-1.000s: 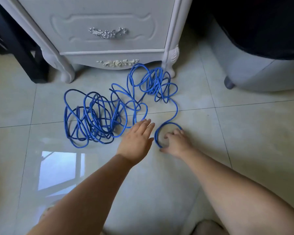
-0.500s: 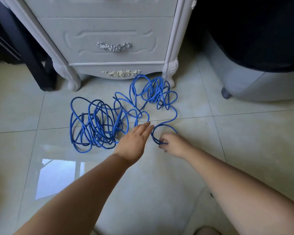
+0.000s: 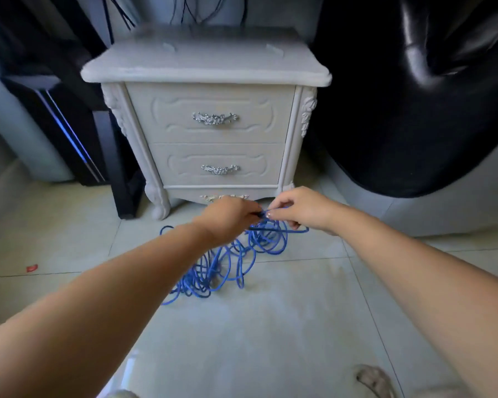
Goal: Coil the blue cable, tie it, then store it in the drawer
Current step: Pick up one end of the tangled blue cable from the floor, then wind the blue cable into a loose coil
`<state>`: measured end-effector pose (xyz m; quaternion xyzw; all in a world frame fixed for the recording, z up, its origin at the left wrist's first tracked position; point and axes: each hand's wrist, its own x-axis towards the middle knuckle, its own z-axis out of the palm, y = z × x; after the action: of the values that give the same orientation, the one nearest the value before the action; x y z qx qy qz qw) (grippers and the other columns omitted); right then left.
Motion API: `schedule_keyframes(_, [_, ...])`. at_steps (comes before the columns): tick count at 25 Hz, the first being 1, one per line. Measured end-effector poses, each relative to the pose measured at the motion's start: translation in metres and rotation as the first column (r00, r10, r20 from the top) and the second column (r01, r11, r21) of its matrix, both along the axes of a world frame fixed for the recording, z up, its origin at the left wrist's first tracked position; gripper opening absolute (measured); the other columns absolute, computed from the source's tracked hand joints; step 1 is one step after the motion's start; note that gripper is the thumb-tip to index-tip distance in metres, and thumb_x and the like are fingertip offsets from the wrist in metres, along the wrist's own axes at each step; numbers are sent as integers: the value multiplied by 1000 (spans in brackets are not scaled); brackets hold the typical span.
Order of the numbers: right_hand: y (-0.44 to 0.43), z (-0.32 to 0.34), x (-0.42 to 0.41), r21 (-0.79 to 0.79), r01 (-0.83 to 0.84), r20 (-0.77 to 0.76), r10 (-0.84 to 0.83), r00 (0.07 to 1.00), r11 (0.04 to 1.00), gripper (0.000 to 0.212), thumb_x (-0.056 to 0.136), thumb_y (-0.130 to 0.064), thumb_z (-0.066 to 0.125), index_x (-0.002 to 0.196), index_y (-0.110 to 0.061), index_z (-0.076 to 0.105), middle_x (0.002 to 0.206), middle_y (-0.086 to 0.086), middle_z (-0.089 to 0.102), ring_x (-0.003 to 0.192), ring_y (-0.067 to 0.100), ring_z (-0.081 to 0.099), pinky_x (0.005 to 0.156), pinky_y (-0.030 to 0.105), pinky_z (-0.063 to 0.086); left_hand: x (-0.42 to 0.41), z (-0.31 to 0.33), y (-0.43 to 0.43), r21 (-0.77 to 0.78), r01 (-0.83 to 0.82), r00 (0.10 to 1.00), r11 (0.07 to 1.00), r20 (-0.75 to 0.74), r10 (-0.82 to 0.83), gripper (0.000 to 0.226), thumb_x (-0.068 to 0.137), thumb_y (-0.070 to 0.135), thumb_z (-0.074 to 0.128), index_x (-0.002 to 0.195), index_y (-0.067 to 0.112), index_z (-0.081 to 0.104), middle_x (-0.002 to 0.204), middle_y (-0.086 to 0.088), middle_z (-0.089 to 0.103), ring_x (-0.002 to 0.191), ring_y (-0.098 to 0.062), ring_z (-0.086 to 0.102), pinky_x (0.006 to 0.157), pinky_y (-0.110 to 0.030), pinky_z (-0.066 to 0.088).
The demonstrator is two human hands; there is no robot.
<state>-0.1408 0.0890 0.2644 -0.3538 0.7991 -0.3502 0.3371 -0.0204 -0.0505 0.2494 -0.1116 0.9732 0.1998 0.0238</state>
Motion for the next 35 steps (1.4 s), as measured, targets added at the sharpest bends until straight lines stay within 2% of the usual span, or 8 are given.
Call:
schedule_keyframes(5, [3,53,12,-330,159,235,-82,969,931,34,87,7,63,110,-17,60,89,6,58,59,15,58,52,20,43,29,52,-8,385,-178,962,906,-127,243,14,96,16,57,96,15,71,82,-2,71,73,-20,61,73,-29,51])
schedule_keyframes(11, [9,53,26,-411,499,533,-243,810,763,38,90,13,51,126,-1,55,95,14,62,69,20,60,56,20,50,62,54,-6,837,-251,846,487,-54,530,17,101,12,50,109,6,64,98,-11,73,77,-20,71,73,-26,58])
schedule_keyframes(16, [4,47,33,-339,407,297,-314,902,848,35,92,-6,59,125,-18,58,118,5,64,116,22,60,99,33,45,67,59,-7,922,-203,830,329,-17,557,15,102,12,48,104,10,63,89,-5,73,72,-17,71,75,-28,60])
schedule_keyframes(19, [-4,45,30,-324,512,336,-409,848,795,45,95,-15,57,139,-14,45,119,10,60,107,25,65,98,38,48,64,60,-8,946,-190,810,261,1,586,17,102,12,46,109,10,62,88,-6,72,71,-18,71,72,-27,61])
schedule_keyframes(23, [-3,40,21,-130,615,579,-444,684,778,28,100,-23,49,117,0,55,92,21,66,73,27,65,73,38,54,58,61,-14,980,-124,766,153,-4,643,19,104,11,42,103,12,61,83,-6,67,67,-16,71,62,-24,59])
schedule_keyframes(27, [-16,41,26,-250,599,651,-326,685,760,17,100,-12,49,109,-5,62,60,2,38,50,13,35,50,26,41,56,56,-9,935,-157,825,318,-52,562,22,104,12,42,105,15,63,85,-6,63,70,-14,70,71,-28,59])
schedule_keyframes(32, [-29,49,37,-295,376,458,-216,862,878,29,97,-13,40,104,-16,68,75,2,46,47,8,24,38,17,20,46,44,-9,503,-200,778,841,-440,448,19,101,17,50,106,22,68,123,9,49,113,-4,54,97,-15,37])
schedule_keyframes(35, [-27,55,43,-304,249,319,-148,936,920,26,90,-9,49,103,-18,69,85,4,54,45,5,26,39,17,22,46,42,-10,465,-183,782,866,-466,415,19,101,19,48,112,19,64,111,16,60,109,-7,56,84,-4,36])
